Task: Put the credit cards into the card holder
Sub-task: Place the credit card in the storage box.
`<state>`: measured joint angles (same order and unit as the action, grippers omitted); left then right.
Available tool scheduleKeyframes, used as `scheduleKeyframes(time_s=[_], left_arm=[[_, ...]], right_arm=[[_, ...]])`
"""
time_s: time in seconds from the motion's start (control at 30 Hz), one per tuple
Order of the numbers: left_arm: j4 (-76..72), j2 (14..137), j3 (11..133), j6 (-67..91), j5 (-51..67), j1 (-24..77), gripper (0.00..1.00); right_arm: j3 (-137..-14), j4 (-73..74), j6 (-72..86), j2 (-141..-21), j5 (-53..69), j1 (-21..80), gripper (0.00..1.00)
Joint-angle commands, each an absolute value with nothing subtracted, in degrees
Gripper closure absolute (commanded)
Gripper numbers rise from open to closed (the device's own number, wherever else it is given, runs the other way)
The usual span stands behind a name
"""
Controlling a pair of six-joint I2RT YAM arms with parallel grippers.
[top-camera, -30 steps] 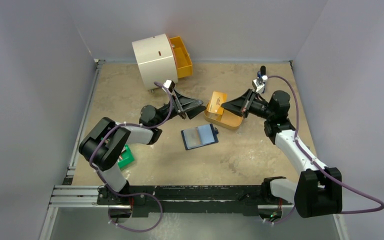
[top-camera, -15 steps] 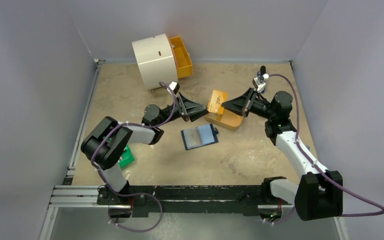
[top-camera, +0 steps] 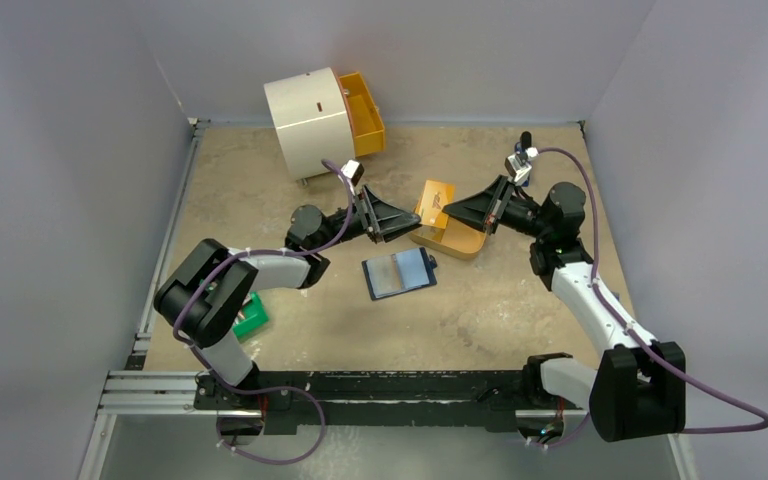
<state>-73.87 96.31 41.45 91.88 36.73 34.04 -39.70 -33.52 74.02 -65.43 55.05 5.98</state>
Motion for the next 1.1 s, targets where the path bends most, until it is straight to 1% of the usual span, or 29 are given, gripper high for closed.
scheduleKeyframes(time_s=[0.0, 0.13, 0.23, 0.37, 0.67, 1.07], left_arm=[[-76.8, 95.2, 42.3, 90.7, 35.7, 33.5, 0.67], [-77.2, 94.8, 42.1, 90.8, 35.5, 33.0, 0.60], [-76.5, 94.3, 42.3, 90.2, 35.3, 33.0, 0.58], [-75.2, 93.8, 42.5, 89.3, 35.3, 32.9, 0.58], [-74.2, 93.8, 42.9, 88.5, 34.8, 32.8, 0.65], [-74.1, 94.3, 43.1, 88.3, 34.8, 32.3, 0.61]], right_arm=[[-40.3, -37.2, 74.7, -63.3, 56.9, 5.8, 1.00], [-40.2, -37.5, 74.9, -63.1, 57.0, 5.8, 1.00], [-40.2, -37.7, 74.9, -63.1, 57.0, 5.8, 1.00], [-40.3, -38.1, 75.0, -62.9, 57.0, 5.8, 1.00], [-40.4, -39.0, 75.4, -62.8, 57.2, 5.8, 1.00], [-40.4, -39.9, 75.7, -62.7, 57.7, 5.8, 1.00]])
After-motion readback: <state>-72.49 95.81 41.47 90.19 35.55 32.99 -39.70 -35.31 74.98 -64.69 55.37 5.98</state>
